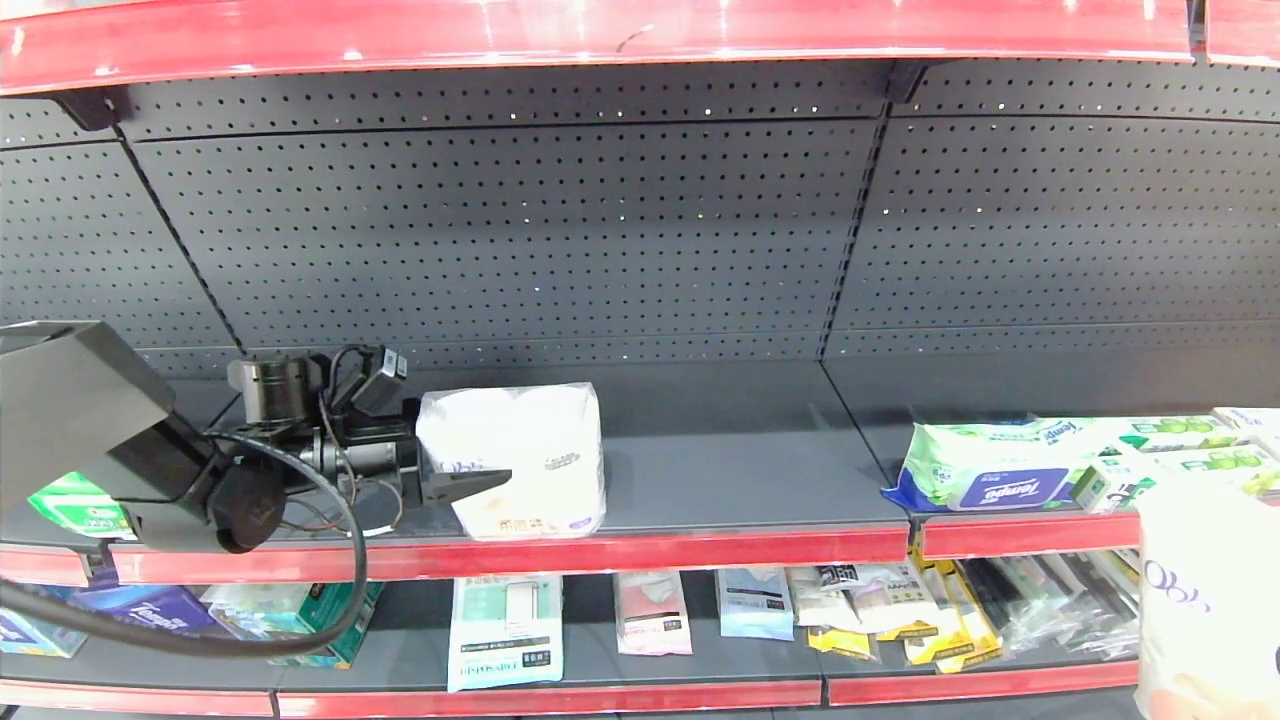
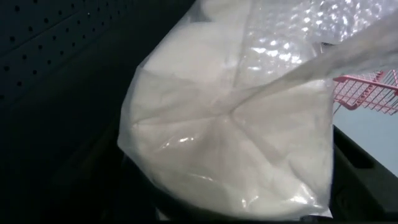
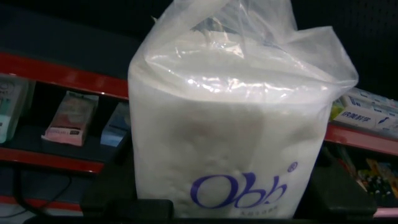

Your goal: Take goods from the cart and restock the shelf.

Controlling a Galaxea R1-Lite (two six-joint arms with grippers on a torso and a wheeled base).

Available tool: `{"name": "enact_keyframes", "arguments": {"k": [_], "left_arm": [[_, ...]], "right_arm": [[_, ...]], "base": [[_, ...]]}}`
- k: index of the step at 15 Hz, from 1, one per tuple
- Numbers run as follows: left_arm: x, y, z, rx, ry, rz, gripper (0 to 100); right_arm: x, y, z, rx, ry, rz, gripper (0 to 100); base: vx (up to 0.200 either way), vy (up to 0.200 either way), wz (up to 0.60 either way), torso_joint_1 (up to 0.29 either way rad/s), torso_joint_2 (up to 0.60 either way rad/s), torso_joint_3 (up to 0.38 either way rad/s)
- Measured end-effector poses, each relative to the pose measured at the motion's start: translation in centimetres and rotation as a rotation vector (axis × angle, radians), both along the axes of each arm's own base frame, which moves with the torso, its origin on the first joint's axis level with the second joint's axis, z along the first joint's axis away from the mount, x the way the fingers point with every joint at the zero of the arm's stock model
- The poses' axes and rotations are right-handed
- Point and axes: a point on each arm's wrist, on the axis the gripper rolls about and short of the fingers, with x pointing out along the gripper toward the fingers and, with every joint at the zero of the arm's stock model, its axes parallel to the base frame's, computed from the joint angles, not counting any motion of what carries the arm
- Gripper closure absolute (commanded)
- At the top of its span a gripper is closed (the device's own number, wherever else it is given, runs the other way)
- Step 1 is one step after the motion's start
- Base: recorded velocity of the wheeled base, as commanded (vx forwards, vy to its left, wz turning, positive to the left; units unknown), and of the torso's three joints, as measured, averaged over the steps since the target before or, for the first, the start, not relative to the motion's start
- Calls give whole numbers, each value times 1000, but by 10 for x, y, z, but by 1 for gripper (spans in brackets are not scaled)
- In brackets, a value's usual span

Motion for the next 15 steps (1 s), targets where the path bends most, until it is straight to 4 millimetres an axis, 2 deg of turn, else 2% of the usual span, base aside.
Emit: {"name": "enact_keyframes", "arguments": {"k": [4,9,12,15], "left_arm": [[-8,2,20,-26,-35,14,0],[-16,11,66,-105,-123,61,0],[-17,15,96,-250,-155,285,0],[-21,17,113,-361,-156,463,0]], "right_arm": [[0,0,1,0,-6,2,100],[0,0,0,0,-5,4,100],[0,0,-1,0,3,6,100],[0,0,-4,-1,14,9,100]], "base": [[0,0,0,0,0,0],[0,0,0,0,0,0],[0,0,0,0,0,0],[0,0,0,0,0,0]]}}
